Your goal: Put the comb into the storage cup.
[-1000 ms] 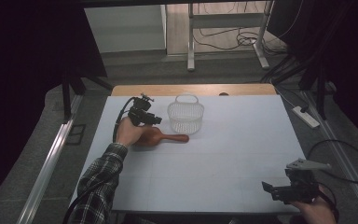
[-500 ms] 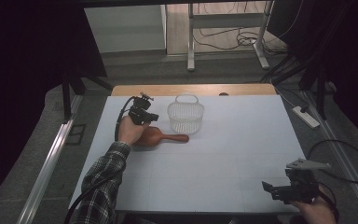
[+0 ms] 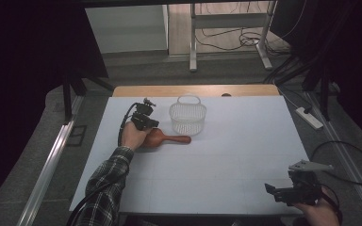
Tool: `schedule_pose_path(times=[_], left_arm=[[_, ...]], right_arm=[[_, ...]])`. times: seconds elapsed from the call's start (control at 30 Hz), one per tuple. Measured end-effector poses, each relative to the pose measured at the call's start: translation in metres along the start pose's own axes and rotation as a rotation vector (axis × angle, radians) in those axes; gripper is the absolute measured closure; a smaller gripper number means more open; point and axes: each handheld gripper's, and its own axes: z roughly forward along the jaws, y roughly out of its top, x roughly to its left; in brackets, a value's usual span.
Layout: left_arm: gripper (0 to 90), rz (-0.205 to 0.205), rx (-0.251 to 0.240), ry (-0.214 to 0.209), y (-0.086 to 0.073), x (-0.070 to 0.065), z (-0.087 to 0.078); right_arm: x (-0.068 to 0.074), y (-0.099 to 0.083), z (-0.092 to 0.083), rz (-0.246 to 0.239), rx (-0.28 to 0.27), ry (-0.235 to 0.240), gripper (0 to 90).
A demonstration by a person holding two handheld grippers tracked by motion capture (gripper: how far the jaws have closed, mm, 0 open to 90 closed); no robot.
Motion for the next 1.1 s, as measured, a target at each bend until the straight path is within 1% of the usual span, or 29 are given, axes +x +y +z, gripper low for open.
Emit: schedule_pose_path(times=[0.13, 0.3, 0.63, 0.77, 0.87, 0.97, 1.0, 1.1], left_arm=[[89.0, -0.005, 0.004, 0.003, 0.000, -0.001, 0.001], [89.1, -0.001, 0.007, -0.008, 0.000, -0.003, 0.002], [89.1, 0.027, 0.012, -0.046, -0.005, -0.013, 0.001], [89.1, 0.047, 0.015, -0.037, -0.008, -0.018, -0.001], [89.1, 0.057, 0.009, -0.039, -0.011, -0.020, -0.003], [89.2, 0.056, 0.005, -0.056, -0.013, -0.022, -0.004], [89.1, 0.060, 0.006, -0.054, -0.014, -0.024, -0.004], [89.2, 0.061, 0.010, -0.066, -0.016, -0.027, -0.004]], right_arm=[[0.000, 0.000, 0.000, -0.001, 0.000, -0.001, 1.0], [0.000, 0.000, 0.000, -0.002, 0.002, -0.002, 1.0], [0.001, -0.001, -0.001, -0.001, 0.003, -0.008, 1.5], [0.001, -0.001, -0.001, -0.001, 0.002, -0.011, 1.6], [0.001, -0.001, -0.001, 0.000, 0.002, -0.012, 1.7], [0.001, -0.001, -0.001, -0.002, 0.004, -0.013, 1.7], [0.001, -0.001, -0.001, -0.002, 0.004, -0.013, 1.7], [0.001, -0.001, -0.001, -0.003, 0.003, -0.014, 1.7]])
